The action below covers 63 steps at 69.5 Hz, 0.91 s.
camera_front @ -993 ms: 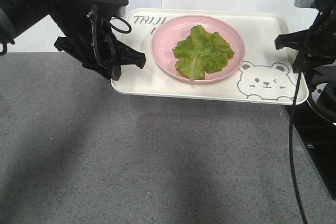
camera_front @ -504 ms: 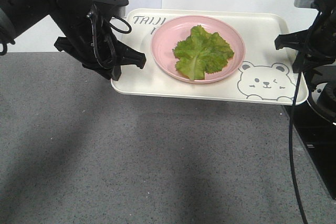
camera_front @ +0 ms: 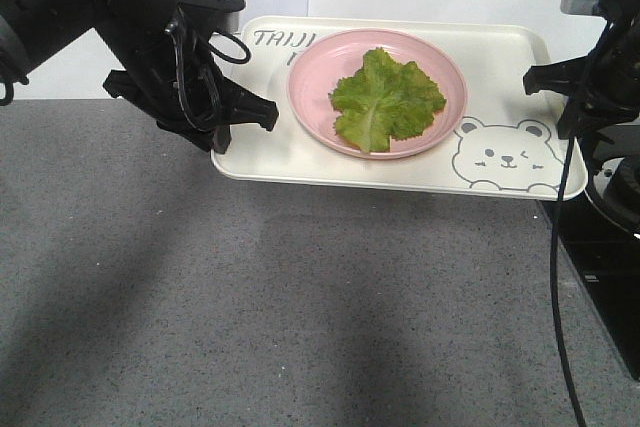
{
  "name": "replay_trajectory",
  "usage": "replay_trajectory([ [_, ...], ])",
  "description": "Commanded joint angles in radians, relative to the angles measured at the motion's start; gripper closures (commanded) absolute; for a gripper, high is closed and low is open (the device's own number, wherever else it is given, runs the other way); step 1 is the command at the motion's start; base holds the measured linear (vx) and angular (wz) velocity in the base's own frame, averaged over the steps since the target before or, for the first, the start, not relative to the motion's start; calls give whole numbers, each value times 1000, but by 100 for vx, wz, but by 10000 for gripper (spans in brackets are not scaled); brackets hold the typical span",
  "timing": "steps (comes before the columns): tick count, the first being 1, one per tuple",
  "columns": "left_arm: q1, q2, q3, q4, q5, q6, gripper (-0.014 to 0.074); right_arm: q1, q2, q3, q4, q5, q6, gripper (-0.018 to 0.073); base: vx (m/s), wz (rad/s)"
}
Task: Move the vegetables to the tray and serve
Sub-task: 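Hold the tray above the counter with both grippers, base stopped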
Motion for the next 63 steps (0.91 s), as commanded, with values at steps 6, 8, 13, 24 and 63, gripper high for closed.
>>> replay_trajectory([
  [6, -22, -64, -39, -79, -60, 24, 602, 15, -58, -30, 93, 23, -25, 565, 0, 0],
  [8, -22, -64, -39, -79, -60, 24, 602, 15, -58, -30, 93, 23, -25, 565, 0, 0],
  [13, -22, -64, -39, -79, -60, 24, 602, 15, -58, -30, 93, 23, -25, 565, 0, 0],
  [24, -22, -64, -39, -79, -60, 24, 602, 15, -58, -30, 93, 23, -25, 565, 0, 0],
  [63, -22, -64, -39, -79, -60, 24, 602, 15, -58, -30, 98, 24, -25, 565, 0, 0],
])
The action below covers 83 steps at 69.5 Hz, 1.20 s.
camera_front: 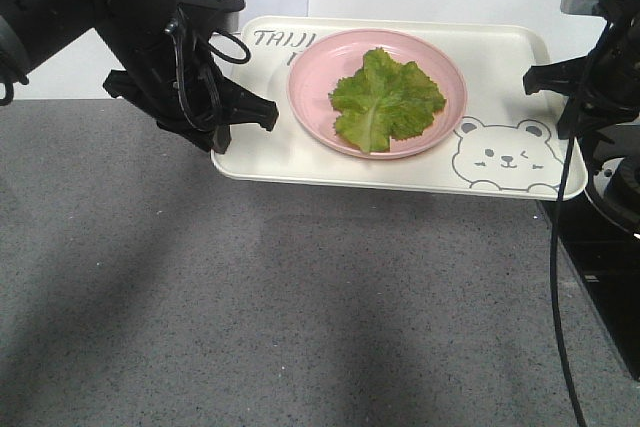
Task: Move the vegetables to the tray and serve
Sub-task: 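Hold the tray above the counter with both grippers, base stopped, then lower the tray onto the counter with both grippers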
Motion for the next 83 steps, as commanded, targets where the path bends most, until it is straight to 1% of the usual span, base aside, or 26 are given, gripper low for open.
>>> replay_trajectory([
  [1, -22, -64, -39, -79, -60, 23, 602, 15, -58, -30, 98, 24, -25, 565, 0, 0],
  [20, -22, -64, -39, -80, -60, 23, 602, 15, -58, -30, 98, 20, -27, 565, 0, 0],
  [23, -22, -64, -39, -80, -59, 23, 602, 16, -58, -30, 103, 20, -39, 565, 0, 0],
  [29, -19, -64, -39, -75, -59, 23, 602, 16, -58, -30, 149, 17, -104, 565, 0, 0],
  [33, -19, -64, -39, -53, -59, 23, 602, 16, -58, -30, 181, 14, -129, 565, 0, 0],
  [45, -19, -64, -38, 50, -59, 14, 602, 16, -51, -30, 268, -18, -176, 565, 0, 0],
  [53, -8, -64, -38, 62, -59, 14, 602, 20, -34, -33, 320, -23, -203, 565, 0, 0],
  [58, 6, -64, -38, 62, -59, 12, 602, 37, -14, -33, 328, -27, -219, 565, 0, 0],
  [75, 65, -64, -37, 62, -59, 7, 602, 143, 64, -33, 287, -90, -223, 565, 0, 0],
  [83, 92, -64, -6, 62, -59, 8, 602, 181, 95, -33, 267, -117, -216, 565, 0, 0],
])
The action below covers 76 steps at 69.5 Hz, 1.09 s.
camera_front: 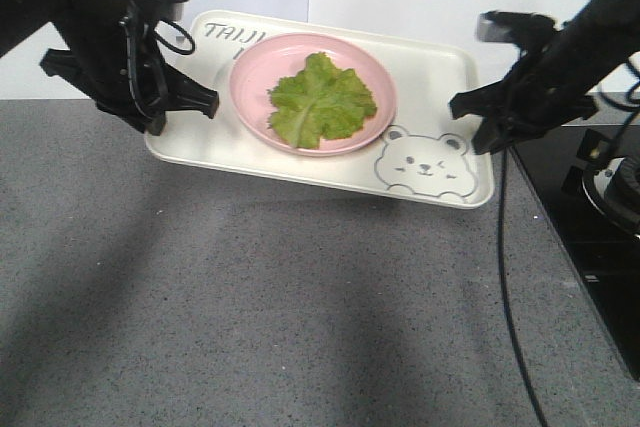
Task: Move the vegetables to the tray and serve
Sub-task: 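Lower the tray onto the counter with both grippers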
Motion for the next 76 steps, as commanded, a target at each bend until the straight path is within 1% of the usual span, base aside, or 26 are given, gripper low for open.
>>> replay_trajectory([
  [1, -4, -64, -2, -97, -69, 11, 602, 68, -35, -33, 125, -16, -71, 565, 0, 0],
  [9, 18, -62, 88, -96, -81, 11, 602, 88, -8, -33, 99, -34, -55, 565, 0, 0],
  [17, 25, -62, 198, -96, -125, 10, 602, 96, 14, -33, 63, -42, -20, 563, 0, 0],
  [28, 25, -62, 329, -94, -213, 10, 602, 96, 40, -33, 49, -33, -13, 561, 0, 0],
  [39, 25, -62, 412, -90, -276, 10, 602, 96, 59, -33, 50, -17, -14, 560, 0, 0],
  [52, 25, -62, 447, -71, -298, 14, 602, 96, 86, -33, 51, 8, -14, 549, 0, 0],
  [63, 25, -62, 447, -40, -298, 21, 602, 96, 110, -33, 52, 48, -14, 518, 0, 0],
  [76, 25, -62, 447, -33, -289, 21, 602, 96, 114, -33, 51, 39, -14, 435, 0, 0],
])
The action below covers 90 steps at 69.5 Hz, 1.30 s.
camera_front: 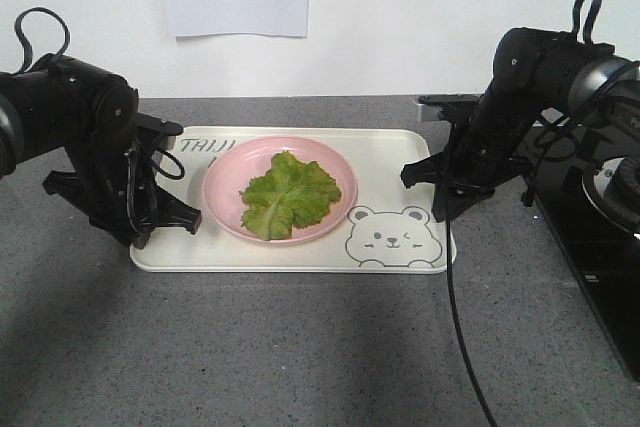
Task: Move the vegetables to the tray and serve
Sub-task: 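Lower the tray onto the counter with both grippers, then open both grippers and lift them up off the tray edges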
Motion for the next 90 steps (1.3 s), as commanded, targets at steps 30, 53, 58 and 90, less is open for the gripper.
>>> replay_trajectory([
  [30, -17, -54, -26, -20, -28, 37, 577, 17, -66, -33, 94, -25, -26, 302, 0, 0],
  [53, -17, -54, -26, -20, -3, 37, 436, 17, -66, -33, 87, -34, -26, 300, 0, 0],
  [58, -17, -54, -26, -20, 0, 34, 400, 17, -66, -33, 87, -35, -22, 300, 0, 0],
  [90, -17, -57, -29, -14, 16, 36, 320, 16, -132, -33, -15, -75, 28, 300, 0, 0],
])
